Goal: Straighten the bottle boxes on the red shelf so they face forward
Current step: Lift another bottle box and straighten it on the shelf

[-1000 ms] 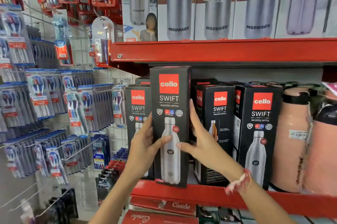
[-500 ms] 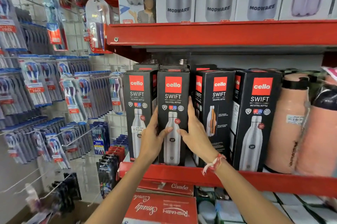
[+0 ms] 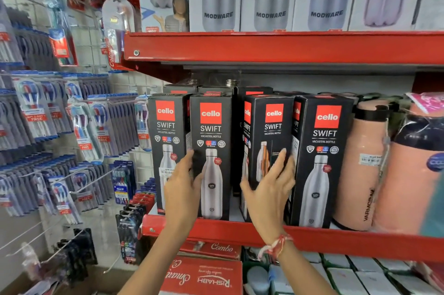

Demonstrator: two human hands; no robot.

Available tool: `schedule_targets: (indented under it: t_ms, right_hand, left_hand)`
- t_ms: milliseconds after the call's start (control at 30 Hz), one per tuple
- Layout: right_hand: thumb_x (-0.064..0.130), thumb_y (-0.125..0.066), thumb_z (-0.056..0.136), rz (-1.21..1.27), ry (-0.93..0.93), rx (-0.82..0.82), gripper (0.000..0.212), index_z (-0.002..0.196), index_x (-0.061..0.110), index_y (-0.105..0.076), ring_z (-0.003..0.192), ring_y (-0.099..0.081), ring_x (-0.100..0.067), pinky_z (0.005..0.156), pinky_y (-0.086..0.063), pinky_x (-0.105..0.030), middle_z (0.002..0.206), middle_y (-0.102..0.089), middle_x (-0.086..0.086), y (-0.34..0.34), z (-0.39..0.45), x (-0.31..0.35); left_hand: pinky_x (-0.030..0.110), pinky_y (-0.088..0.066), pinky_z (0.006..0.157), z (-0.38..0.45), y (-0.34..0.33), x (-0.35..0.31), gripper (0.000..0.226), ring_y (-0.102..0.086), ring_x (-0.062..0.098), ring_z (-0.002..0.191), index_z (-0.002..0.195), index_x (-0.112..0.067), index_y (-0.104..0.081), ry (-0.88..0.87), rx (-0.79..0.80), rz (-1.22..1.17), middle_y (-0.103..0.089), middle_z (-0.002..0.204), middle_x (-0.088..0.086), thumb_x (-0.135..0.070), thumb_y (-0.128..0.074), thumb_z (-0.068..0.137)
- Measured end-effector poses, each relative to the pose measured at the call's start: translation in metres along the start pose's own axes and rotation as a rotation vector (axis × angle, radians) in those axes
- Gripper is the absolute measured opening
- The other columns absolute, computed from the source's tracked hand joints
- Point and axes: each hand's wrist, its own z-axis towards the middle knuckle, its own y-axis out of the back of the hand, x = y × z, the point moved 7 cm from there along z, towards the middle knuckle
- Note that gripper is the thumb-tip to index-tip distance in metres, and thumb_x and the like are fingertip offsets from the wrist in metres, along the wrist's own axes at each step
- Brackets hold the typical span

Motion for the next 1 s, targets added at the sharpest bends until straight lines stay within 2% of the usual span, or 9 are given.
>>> schedule_targets:
  t_ms: [200,300,433,567,733,800,867,933,1000]
  right_hand:
    - [0.018,-0.071,0.078,0.115,0.008,0.065,0.104,0.148,0.033,0.004,0.127,-0.026,-0.042,0.101,-0.034,-0.052,0.148,-0.015,-0.025,0.003,0.0,-0.004]
    - [0.021,-0.071,0.079,0.27,0.173,0.071,0.104,0.145,0.043,0.007,0.131,-0.02,-0.026,0.105,-0.026,-0.035,0.149,-0.014,-0.017,0.026,0.001,0.007]
    - [0.034,-0.075,0.076,0.466,0.364,0.221,0.106,0.145,0.045,0.005,0.135,-0.015,0.003,0.108,-0.018,-0.011,0.145,-0.021,0.001,0.063,0.011,0.029]
    - [0.032,-0.078,0.072,0.637,0.465,0.504,0.108,0.147,0.041,0.0,0.142,-0.019,-0.006,0.116,-0.027,-0.042,0.148,-0.021,0.013,0.084,0.024,0.045]
    - [0.009,-0.072,0.079,0.642,0.387,0.697,0.108,0.144,0.049,0.004,0.141,-0.023,0.001,0.113,-0.032,-0.05,0.144,-0.02,0.042,0.069,0.039,0.026]
    - [0.0,-0.066,0.081,0.565,0.34,0.683,0.108,0.144,0.048,0.007,0.133,-0.038,0.0,0.109,-0.038,-0.043,0.134,-0.03,0.048,0.055,0.042,0.015]
    - [-0.001,-0.063,0.082,0.483,0.29,0.637,0.106,0.145,0.044,0.01,0.115,-0.052,0.007,0.101,-0.042,-0.023,0.126,-0.042,0.04,0.045,0.047,0.008]
    - [-0.001,-0.061,0.083,0.447,0.238,0.593,0.103,0.147,0.037,0.01,0.093,-0.055,0.013,0.079,-0.039,-0.001,0.122,-0.05,0.026,0.04,0.049,0.007]
    - [-0.003,-0.06,0.083,0.402,0.206,0.553,0.1,0.149,0.03,0.008,0.084,-0.054,0.006,0.064,-0.036,0.005,0.126,-0.051,0.013,0.035,0.049,0.003]
  left_hand:
    - [0.037,-0.052,0.094,-0.012,-0.005,-0.036,0.039,-0.054,0.014,0.111,0.125,-0.014,-0.054,-0.114,-0.101,-0.044,-0.052,0.125,0.006,-0.014,-0.065,0.088]
    - [0.025,-0.05,0.096,-0.01,-0.012,-0.05,0.044,-0.055,0.002,0.109,0.127,-0.023,-0.052,-0.096,0.014,-0.201,-0.055,0.124,-0.001,-0.026,-0.068,0.086]
    - [0.001,-0.041,0.09,0.003,-0.014,-0.066,0.076,-0.047,-0.015,0.114,0.138,-0.025,-0.038,-0.015,0.227,-0.366,-0.051,0.128,-0.018,-0.033,-0.075,0.073]
    - [0.01,-0.049,0.078,0.009,-0.007,-0.086,0.049,-0.063,-0.01,0.091,0.112,-0.029,-0.053,-0.027,0.414,-0.506,-0.071,0.092,-0.024,-0.024,-0.075,0.068]
    - [0.016,-0.051,0.083,0.0,-0.025,-0.091,0.054,-0.065,0.0,0.103,0.127,-0.02,-0.052,-0.037,0.337,-0.505,-0.07,0.111,-0.013,-0.018,-0.075,0.078]
    - [0.013,-0.05,0.084,-0.001,-0.037,-0.089,0.057,-0.064,-0.005,0.103,0.132,-0.021,-0.049,-0.029,0.317,-0.462,-0.068,0.114,-0.016,-0.021,-0.074,0.08]
    - [0.014,-0.049,0.089,0.0,-0.049,-0.087,0.064,-0.062,-0.003,0.108,0.137,-0.02,-0.044,-0.011,0.317,-0.427,-0.067,0.12,-0.012,-0.024,-0.073,0.081]
    - [0.027,-0.049,0.098,0.004,-0.061,-0.081,0.07,-0.06,0.005,0.116,0.14,-0.021,-0.039,0.017,0.308,-0.401,-0.065,0.126,-0.008,-0.029,-0.074,0.08]
    - [0.033,-0.049,0.099,0.003,-0.072,-0.073,0.072,-0.06,0.008,0.117,0.141,-0.023,-0.038,0.048,0.318,-0.368,-0.065,0.127,-0.007,-0.032,-0.074,0.079]
